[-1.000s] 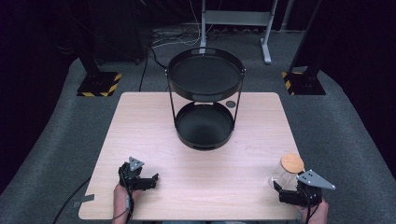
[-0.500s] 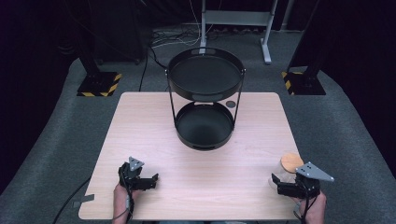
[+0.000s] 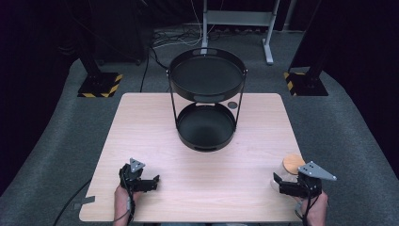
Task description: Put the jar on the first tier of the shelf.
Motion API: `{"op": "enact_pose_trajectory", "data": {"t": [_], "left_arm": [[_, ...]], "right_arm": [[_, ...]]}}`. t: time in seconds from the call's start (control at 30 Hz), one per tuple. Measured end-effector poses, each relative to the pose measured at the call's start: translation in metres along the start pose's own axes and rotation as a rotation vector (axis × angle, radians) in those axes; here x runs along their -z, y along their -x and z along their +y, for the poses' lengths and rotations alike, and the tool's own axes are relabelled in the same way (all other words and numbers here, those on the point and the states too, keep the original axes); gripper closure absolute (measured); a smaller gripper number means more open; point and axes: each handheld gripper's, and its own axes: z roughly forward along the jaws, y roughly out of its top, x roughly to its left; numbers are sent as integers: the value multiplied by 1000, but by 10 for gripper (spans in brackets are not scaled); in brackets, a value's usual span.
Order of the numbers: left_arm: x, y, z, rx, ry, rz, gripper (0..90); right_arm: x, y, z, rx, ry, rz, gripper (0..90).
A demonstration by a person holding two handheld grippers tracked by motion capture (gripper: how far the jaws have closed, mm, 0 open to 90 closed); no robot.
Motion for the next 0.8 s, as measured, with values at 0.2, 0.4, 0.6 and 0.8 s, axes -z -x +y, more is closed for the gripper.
{"op": "enact_pose_trajectory", "data": {"t": [0.2,0.4,0.6,0.8], "left_arm": [[0,0,0,-2,0,0,13],[0,0,0,-2,0,0,14],[0,0,0,-2,0,0,14],[0,0,0,-2,0,0,14]], "right_arm": [[-3,5,-5,-68,-24,23,241],[-3,3,-5,-67,-25,1,251],[0,1,-4,-68,-14,-3,254],[2,-1,1,-62,0,-2,254]]}}
